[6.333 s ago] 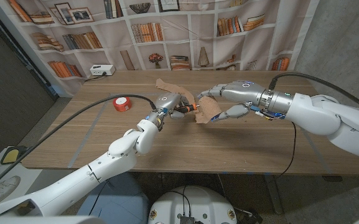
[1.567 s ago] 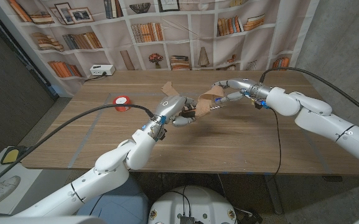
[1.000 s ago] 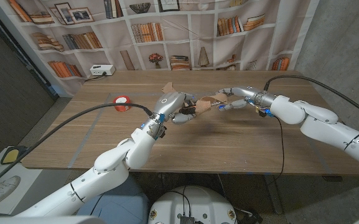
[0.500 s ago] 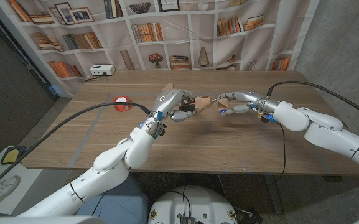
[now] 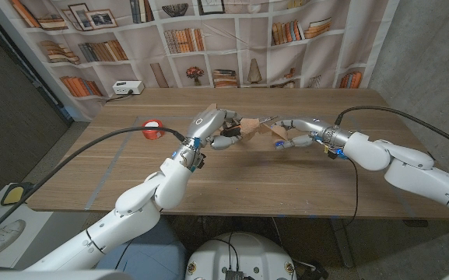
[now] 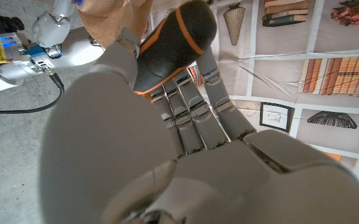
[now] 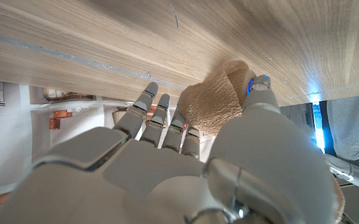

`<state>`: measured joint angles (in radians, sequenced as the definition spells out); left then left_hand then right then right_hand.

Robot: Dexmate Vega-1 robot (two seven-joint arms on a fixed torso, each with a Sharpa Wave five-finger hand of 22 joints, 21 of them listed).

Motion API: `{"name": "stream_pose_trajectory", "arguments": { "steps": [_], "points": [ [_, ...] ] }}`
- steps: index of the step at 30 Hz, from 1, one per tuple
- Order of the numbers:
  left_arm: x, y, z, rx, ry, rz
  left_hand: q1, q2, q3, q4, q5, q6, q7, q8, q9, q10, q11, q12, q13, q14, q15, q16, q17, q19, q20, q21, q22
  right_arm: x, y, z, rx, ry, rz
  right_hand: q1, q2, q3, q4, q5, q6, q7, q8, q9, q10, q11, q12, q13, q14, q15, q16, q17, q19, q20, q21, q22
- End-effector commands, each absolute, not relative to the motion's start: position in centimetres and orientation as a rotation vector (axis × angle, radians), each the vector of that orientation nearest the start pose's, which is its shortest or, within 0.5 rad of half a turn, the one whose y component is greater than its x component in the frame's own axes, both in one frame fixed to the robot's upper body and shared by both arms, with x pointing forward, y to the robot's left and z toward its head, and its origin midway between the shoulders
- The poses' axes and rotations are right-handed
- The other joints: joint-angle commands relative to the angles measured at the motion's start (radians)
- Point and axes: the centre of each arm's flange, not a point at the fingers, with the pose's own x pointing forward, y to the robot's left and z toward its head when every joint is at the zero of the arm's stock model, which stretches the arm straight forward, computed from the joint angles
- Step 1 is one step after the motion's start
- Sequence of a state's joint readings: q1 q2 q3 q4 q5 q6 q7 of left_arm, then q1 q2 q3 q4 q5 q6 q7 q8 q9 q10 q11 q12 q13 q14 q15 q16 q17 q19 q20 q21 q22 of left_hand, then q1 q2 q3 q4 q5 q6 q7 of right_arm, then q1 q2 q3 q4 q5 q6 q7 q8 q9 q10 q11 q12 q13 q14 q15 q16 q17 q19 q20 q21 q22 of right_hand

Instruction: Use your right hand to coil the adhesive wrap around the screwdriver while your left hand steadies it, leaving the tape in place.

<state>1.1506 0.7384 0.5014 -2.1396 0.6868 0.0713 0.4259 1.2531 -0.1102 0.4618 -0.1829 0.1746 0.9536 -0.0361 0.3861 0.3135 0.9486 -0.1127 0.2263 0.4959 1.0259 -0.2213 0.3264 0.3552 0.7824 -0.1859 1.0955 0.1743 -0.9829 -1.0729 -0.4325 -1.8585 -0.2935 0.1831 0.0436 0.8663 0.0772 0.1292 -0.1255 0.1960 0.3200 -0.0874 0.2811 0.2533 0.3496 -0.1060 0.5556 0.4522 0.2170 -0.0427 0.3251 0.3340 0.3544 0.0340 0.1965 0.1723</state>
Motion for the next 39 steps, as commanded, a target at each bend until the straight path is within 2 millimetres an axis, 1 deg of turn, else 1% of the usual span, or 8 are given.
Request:
{"name": "stream_pose_trajectory", "arguments": {
  "steps": [1,7,14,23,24,27,32,39],
  "points": [
    [46.0,14.6,-0.8,1.131,-1.117,0.15,0.205,0.215,0.024,0.014,0.007,0.015,0.014,0.003,0.023,0.005,0.001,-0.002,0.002,0.019,-0.006,0.001,0.001,0.004,-0.009,0.009,0.004,53.1,-26.4,-2.1,-1.404,-0.724,0.336,0.005,0.035,-0.006,-0.004,0.004,0.008,-0.006,0.005,0.003,0.007,-0.002,0.004,0.003,0.005,-0.152,-0.002,0.003,-0.005,0.0,-0.001,0.003],
    [46.8,14.8,-0.4,1.139,-1.112,0.18,0.205,0.214,0.025,0.015,0.007,0.016,0.01,0.003,0.024,0.004,0.002,-0.002,0.003,0.019,-0.006,0.0,0.001,0.002,-0.009,0.01,0.004,52.6,-26.6,-2.5,-1.39,-0.72,0.336,0.006,0.036,-0.006,-0.005,0.004,0.008,-0.005,0.005,0.004,0.008,-0.006,0.005,0.004,0.003,-0.152,-0.005,0.002,-0.005,0.0,-0.001,0.003],
    [47.1,15.0,-0.2,1.133,-1.109,0.21,0.204,0.214,0.025,0.015,0.007,0.016,0.011,0.002,0.024,0.004,0.001,-0.003,0.003,0.02,-0.005,0.0,0.001,0.001,-0.009,0.012,0.004,51.9,-26.8,-3.0,-1.381,-0.729,0.328,0.008,0.036,-0.006,-0.006,0.005,0.009,-0.007,0.005,0.004,0.007,-0.004,0.004,0.005,0.0,-0.151,-0.008,0.002,-0.005,0.0,-0.001,0.003],
    [47.7,14.8,-0.5,1.129,-1.095,0.237,0.204,0.213,0.025,0.014,0.007,0.018,0.012,0.002,0.024,0.005,0.0,-0.003,0.003,0.02,-0.006,-0.001,0.001,-0.001,-0.009,0.015,0.003,50.5,-27.1,-2.9,-1.391,-0.74,0.336,0.008,0.036,-0.006,-0.007,0.004,0.011,-0.007,0.004,0.004,0.008,-0.006,0.005,0.005,0.001,-0.152,-0.01,0.001,-0.007,0.0,-0.001,0.003],
    [47.9,14.8,-0.5,1.131,-1.093,0.237,0.205,0.213,0.025,0.014,0.007,0.018,0.011,0.002,0.025,0.005,0.002,-0.003,0.003,0.02,-0.007,-0.001,0.001,-0.001,-0.009,0.015,0.003,50.4,-27.0,-2.9,-1.392,-0.74,0.339,0.008,0.037,-0.006,-0.007,0.004,0.011,-0.007,0.004,0.004,0.01,-0.002,0.005,0.006,0.001,-0.152,-0.01,0.001,-0.007,0.0,0.0,0.003],
    [48.3,14.6,-0.6,1.14,-1.094,0.246,0.205,0.212,0.025,0.014,0.006,0.018,0.011,0.001,0.025,0.005,0.001,-0.003,0.003,0.021,-0.007,0.0,0.001,-0.001,-0.009,0.016,0.003,49.8,-26.9,-2.9,-1.405,-0.746,0.348,0.007,0.037,-0.007,-0.006,0.004,0.014,-0.007,0.005,0.004,0.011,-0.009,0.006,0.005,0.002,-0.152,-0.011,0.001,-0.006,0.0,0.0,0.003],
    [48.5,14.5,-0.7,1.135,-1.093,0.268,0.204,0.212,0.025,0.014,0.006,0.018,0.01,0.001,0.024,0.006,0.0,-0.004,0.001,0.021,-0.007,0.0,0.001,-0.002,-0.009,0.018,0.003,49.3,-26.3,-3.0,-1.405,-0.756,0.364,0.006,0.037,-0.008,-0.006,0.004,0.019,-0.009,0.007,0.004,0.016,-0.006,0.007,0.005,0.003,-0.151,-0.012,0.0,-0.008,0.0,-0.001,0.003],
    [48.4,15.7,-0.3,1.134,-1.089,0.285,0.205,0.212,0.025,0.014,0.007,0.018,0.009,-0.001,0.024,0.005,0.0,-0.004,0.001,0.022,-0.006,-0.001,0.001,-0.003,-0.009,0.02,0.003,48.6,-24.9,-3.4,-1.385,-0.776,0.381,0.005,0.038,-0.009,-0.005,0.003,0.03,-0.012,0.01,0.004,0.025,-0.008,0.01,0.005,0.003,-0.151,-0.013,0.0,-0.008,0.0,0.0,0.003]
  ]
}}
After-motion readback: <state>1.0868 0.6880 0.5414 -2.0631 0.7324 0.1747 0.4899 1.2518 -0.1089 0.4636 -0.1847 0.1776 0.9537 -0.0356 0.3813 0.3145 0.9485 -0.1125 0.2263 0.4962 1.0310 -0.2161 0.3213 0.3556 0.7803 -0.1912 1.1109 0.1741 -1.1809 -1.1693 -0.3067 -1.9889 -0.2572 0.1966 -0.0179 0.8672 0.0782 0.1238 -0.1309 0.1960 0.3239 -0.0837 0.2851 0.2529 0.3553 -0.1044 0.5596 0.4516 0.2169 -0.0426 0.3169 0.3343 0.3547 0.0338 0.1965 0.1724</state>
